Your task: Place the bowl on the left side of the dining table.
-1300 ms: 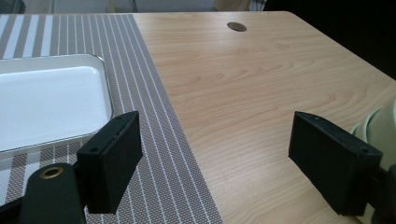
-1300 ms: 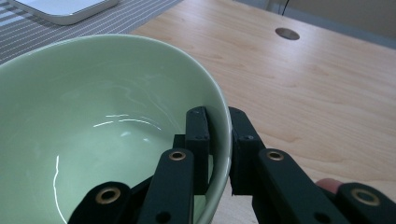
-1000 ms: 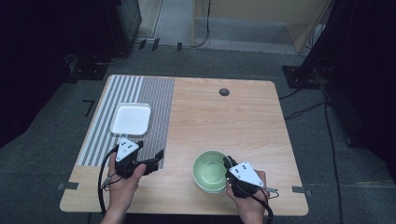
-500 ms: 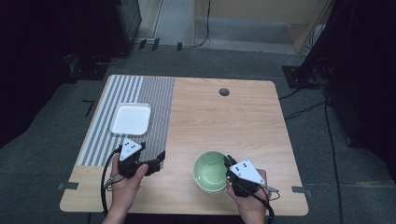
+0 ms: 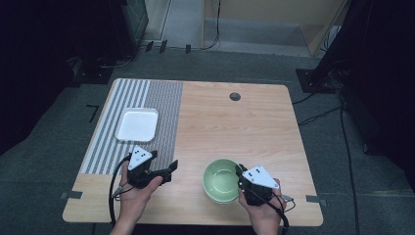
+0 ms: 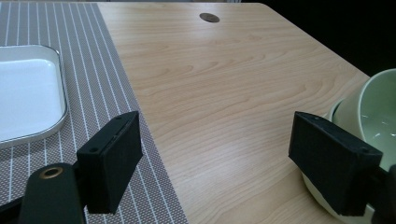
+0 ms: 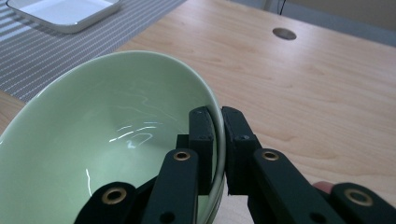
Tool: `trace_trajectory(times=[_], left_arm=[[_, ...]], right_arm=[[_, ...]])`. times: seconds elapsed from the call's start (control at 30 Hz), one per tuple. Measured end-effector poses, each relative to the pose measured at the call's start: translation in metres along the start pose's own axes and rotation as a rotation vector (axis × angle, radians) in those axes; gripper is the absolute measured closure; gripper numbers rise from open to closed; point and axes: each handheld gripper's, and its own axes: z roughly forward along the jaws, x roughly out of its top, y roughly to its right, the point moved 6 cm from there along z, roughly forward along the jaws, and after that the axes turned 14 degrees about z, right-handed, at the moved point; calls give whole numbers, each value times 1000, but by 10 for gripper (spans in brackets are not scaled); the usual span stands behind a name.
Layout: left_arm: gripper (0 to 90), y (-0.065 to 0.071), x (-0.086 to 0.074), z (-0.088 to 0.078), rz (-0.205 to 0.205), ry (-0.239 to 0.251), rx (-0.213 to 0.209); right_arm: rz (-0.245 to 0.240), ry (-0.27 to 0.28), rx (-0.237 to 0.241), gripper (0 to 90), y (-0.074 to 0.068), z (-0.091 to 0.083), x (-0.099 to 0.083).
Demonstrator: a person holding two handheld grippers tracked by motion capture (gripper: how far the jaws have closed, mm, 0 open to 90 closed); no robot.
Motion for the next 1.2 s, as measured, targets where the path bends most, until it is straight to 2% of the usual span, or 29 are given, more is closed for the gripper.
trace_trajectory(times=[0.07, 0.17, 0.23, 0.27, 0.47, 0.6, 0.63, 0.67, 0.77, 0.97, 1.1, 1.2], left_arm=[[168, 3, 2, -1, 0, 9, -7], [168, 5, 6, -3, 1, 11, 15], [168, 6, 9, -5, -7, 17, -5], [168, 6, 10, -7, -6, 20, -2], [170, 7, 23, -22, -33, 76, -33], [175, 9, 30, -29, -44, 101, -68], [175, 10, 31, -30, -46, 107, -76], [225, 11, 32, -31, -49, 113, -83], [228, 14, 33, -32, -52, 121, -99], [238, 18, 32, -29, -46, 106, -109], [274, 21, 27, -23, -32, 54, -83], [333, 21, 24, -18, -28, 25, -65]], right_arm=[[11, 39, 5, 847, 1, -4, 4], [2, 99, 0, 848, 0, -12, 11], [-3, 126, 3, 848, -1, -16, 15], [-6, 134, 7, 848, -2, -17, 18], [-20, 163, 22, 848, -14, -20, 32], [-54, 171, 34, 849, -26, -14, 41], [-53, 171, 35, 849, -29, -12, 43], [-51, 177, 43, 849, -34, -8, 45], [-48, 180, 49, 849, -39, -4, 46], [-50, 177, 67, 850, -55, 6, 46], [-58, 183, 82, 850, -65, 7, 48], [-61, 192, 95, 850, -72, 7, 51]])
